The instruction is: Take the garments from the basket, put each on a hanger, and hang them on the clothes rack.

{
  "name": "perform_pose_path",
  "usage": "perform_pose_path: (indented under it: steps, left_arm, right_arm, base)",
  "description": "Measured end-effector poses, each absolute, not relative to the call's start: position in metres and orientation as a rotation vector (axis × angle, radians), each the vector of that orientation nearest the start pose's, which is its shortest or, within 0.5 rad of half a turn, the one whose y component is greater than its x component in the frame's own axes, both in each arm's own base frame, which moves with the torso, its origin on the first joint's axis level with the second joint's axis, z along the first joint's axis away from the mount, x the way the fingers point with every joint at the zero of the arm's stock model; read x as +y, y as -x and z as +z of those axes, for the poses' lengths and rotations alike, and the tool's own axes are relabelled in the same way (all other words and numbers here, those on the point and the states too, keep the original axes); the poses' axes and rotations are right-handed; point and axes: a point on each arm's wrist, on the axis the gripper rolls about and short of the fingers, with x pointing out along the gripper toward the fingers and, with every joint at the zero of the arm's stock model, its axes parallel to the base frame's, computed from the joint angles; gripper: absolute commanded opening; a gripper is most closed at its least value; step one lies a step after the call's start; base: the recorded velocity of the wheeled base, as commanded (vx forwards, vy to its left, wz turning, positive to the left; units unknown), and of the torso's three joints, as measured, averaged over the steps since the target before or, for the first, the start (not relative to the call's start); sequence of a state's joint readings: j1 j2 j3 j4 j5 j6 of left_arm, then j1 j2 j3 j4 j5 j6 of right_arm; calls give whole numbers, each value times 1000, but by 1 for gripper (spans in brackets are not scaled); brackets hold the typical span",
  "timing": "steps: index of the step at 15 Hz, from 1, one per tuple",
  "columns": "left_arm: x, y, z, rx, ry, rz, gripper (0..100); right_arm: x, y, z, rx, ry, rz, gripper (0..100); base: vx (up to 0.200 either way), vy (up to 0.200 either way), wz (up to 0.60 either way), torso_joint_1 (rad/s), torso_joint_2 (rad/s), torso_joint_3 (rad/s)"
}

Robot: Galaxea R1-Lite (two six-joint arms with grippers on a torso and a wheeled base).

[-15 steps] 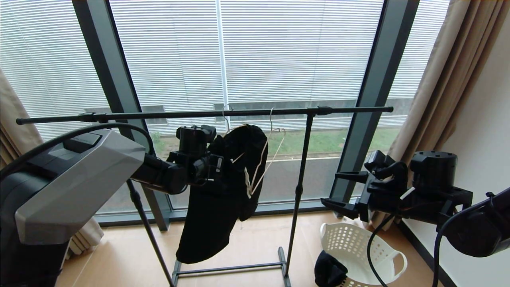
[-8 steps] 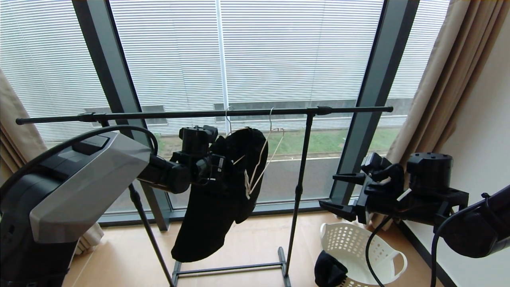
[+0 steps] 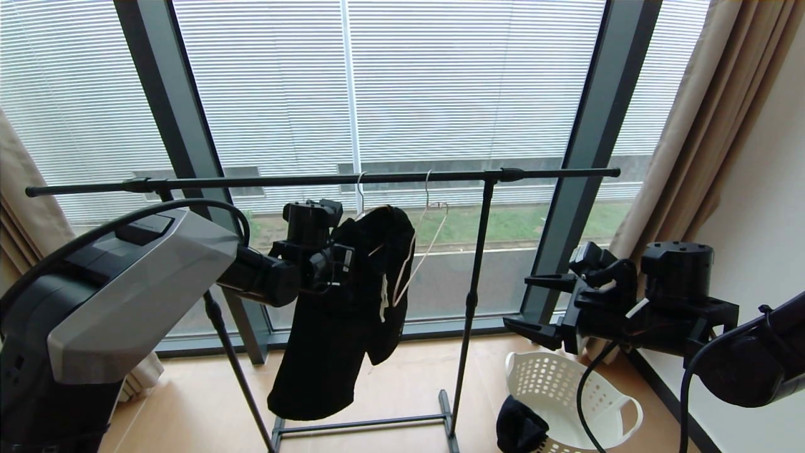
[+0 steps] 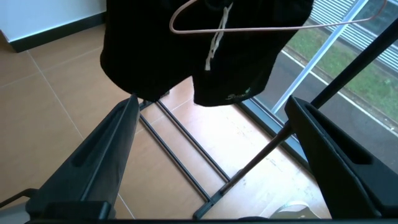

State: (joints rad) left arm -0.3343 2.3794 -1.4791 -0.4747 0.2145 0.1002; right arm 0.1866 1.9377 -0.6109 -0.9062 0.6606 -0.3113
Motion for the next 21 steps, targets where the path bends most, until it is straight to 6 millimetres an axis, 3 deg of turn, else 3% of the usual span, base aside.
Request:
perform_pose_path:
  steps: [3,5,10,12,14,16,18,21]
  left_arm:
    - [-152,-446,72,428,-221,-144,100]
    - [-153,-430,80,444,-230,-157,100]
    - [-139,-373,125,444,-235,-174,100]
    - [-126,-337,154,430,-227,-174,100]
    - [-107,-289,181,422,-210,-172,100]
    - [-89,-241,195,425,-201,-173,100]
    - [-70,-191,200,409,-190,-174,100]
    - [-43,-120,184,380,-175,-176,100]
  right_arm:
    - [71,-304,89,287,187,891,100]
    - [71,-304,90,284,187,890,100]
    - [70,-297,106,237,210,850,100]
    - [73,-286,124,192,251,752,100]
    - [77,-265,147,129,284,658,100]
    - [75,-238,165,74,299,598,100]
    - [67,-204,175,60,308,538,100]
    - [50,-149,174,157,329,422,100]
  base:
    - [0,0,0,0,0,0]
    - [0,0,0,0,0,0]
    - [0,0,0,0,0,0]
    - [0,0,0,0,0,0]
    - [0,0,0,0,0,0]
    - [0,0,0,0,0,0]
    - [0,0,0,0,0,0]
    - [0,0,0,0,0,0]
